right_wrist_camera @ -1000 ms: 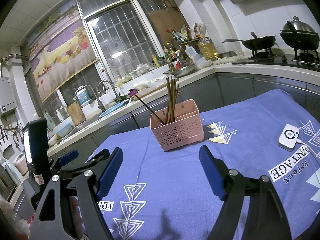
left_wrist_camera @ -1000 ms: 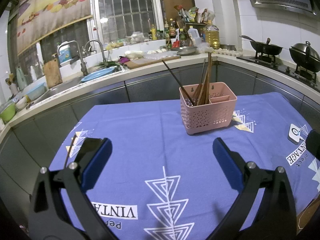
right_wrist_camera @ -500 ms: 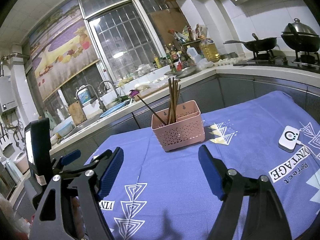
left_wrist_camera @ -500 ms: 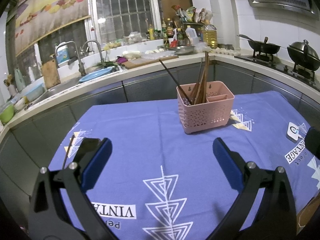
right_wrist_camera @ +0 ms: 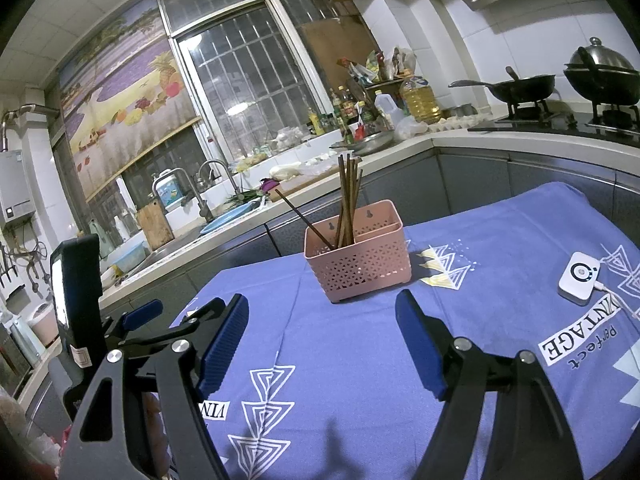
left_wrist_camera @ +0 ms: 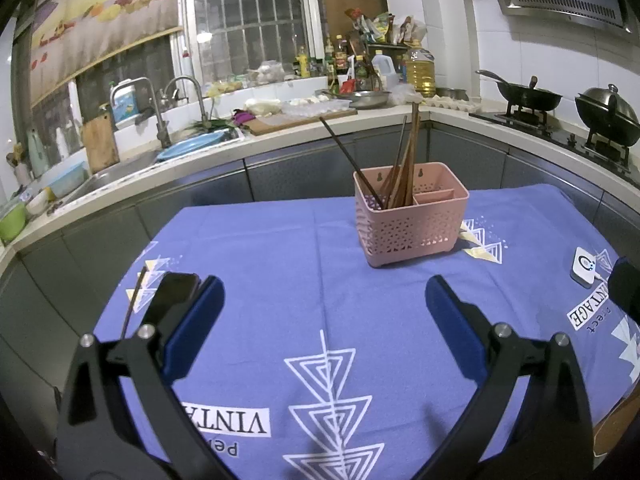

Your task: Organize utensils

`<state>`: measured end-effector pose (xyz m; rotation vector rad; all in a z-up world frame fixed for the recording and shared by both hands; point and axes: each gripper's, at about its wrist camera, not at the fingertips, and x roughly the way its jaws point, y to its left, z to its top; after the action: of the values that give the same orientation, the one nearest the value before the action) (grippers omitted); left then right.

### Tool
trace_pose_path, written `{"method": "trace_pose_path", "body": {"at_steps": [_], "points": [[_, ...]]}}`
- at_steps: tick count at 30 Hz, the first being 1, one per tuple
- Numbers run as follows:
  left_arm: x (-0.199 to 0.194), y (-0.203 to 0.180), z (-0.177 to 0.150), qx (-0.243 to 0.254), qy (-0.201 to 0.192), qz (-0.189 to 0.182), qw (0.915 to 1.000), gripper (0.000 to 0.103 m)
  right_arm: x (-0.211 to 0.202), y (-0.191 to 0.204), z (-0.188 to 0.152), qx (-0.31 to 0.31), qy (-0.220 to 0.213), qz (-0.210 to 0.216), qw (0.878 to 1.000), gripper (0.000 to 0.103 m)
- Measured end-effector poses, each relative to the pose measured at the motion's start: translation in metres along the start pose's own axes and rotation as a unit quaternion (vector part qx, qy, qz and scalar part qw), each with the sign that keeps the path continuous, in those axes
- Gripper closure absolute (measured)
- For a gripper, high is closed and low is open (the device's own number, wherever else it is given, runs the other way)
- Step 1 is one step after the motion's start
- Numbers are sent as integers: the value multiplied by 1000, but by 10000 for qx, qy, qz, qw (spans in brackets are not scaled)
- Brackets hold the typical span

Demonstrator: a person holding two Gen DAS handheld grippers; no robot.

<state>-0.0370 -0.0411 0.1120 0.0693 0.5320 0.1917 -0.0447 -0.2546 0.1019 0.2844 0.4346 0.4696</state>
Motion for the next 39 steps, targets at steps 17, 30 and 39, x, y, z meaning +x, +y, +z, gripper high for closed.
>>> {"method": "trace_pose_path", "body": {"at_steps": [17, 30, 39], "points": [[1, 3, -3, -2, 49, -1, 10000, 6, 0, 1, -1, 5, 5, -1, 10000, 27], [9, 8, -5, -30, 292, 179, 9994, 6, 0, 3, -2, 12, 11, -2, 10000, 27], [11, 9, -3, -3, 396, 126, 9991, 6, 0, 3, -2, 16, 11, -9, 10000, 27]]}}
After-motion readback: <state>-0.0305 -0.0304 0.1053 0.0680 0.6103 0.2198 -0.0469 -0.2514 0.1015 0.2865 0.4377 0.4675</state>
